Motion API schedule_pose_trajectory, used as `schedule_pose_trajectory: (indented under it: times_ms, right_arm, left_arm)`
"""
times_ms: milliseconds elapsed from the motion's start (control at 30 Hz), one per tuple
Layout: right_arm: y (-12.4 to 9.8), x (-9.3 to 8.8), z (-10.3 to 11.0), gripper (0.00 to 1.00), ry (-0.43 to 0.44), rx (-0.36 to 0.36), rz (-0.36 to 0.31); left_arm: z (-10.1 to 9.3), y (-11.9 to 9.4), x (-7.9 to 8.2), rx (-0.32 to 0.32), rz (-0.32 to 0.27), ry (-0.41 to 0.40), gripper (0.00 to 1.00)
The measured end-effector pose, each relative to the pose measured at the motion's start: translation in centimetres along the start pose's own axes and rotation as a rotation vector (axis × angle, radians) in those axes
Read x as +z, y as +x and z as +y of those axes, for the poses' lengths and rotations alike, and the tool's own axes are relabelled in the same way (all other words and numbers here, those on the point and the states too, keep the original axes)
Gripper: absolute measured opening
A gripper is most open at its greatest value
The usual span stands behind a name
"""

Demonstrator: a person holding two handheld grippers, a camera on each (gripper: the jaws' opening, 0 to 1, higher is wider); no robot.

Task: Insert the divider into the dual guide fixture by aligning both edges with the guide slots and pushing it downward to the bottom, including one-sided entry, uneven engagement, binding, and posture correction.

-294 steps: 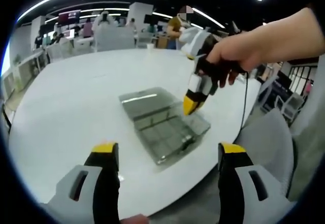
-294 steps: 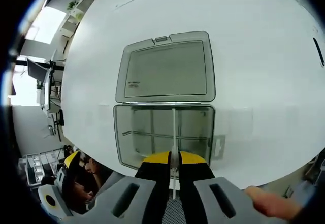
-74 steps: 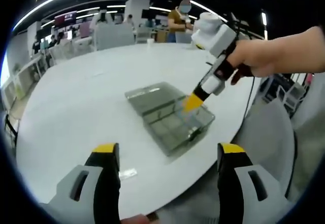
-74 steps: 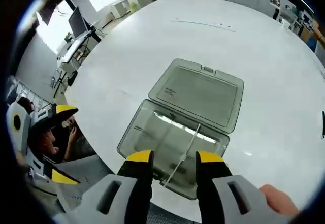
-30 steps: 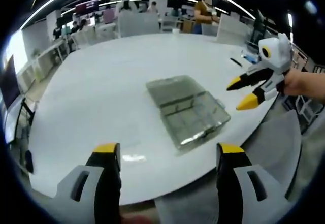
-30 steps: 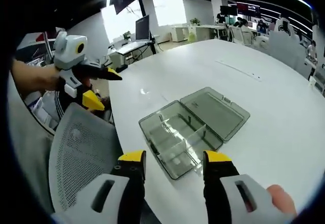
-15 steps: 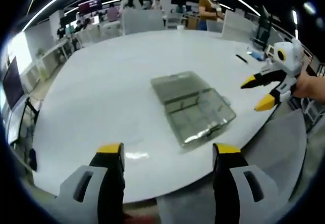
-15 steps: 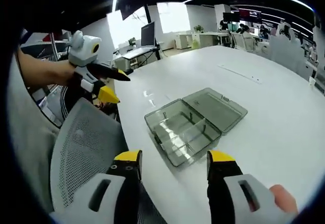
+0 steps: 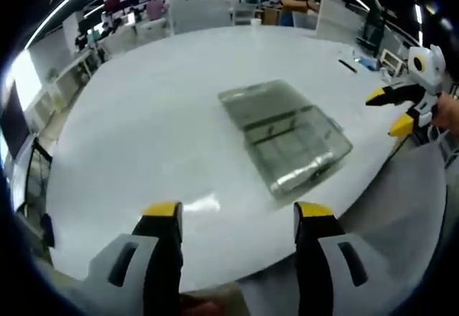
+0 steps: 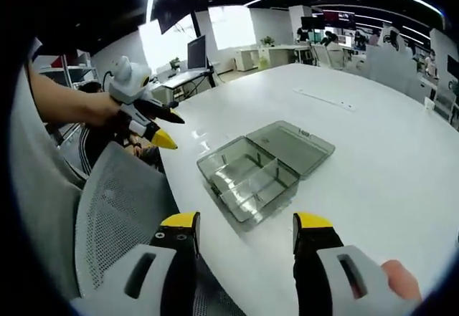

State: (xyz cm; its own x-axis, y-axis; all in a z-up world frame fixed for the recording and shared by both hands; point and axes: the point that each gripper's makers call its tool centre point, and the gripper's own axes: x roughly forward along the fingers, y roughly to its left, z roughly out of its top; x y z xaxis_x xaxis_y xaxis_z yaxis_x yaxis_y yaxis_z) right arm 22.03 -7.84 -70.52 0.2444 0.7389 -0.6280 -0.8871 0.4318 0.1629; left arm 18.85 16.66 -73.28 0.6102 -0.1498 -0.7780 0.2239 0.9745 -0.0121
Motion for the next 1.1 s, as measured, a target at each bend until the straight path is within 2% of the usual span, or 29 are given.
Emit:
schedule_pose_trajectory:
  times_ms: [267, 467, 800, 1100]
  right_arm:
    - [-0.2, 0.2, -0.1, 0.48, 0.002, -0.024, 0.008]
    - [-0.3, 0.5, 0.0, 0.46, -0.006, -0.036, 0.014]
    - [-0.6, 1.0, -0.8, 0.46, 0.000, -0.073, 0.016]
    - [-1.0, 0.9, -1.8, 0.45, 0.022, -0.100, 0.006]
  left_arm:
    - [1.8, 2.6, -0.5, 0.004, 0.049, -0.014, 0.53]
    - [2.9, 4.3, -0.9, 0.019, 0.094, 0.021, 0.51]
    - [4.1, 6.1, -1.1, 0.037, 0.166, 0.014, 0.44]
    - [4.9, 7.3, -0.8, 0.060, 0.230, 0.013, 0.43]
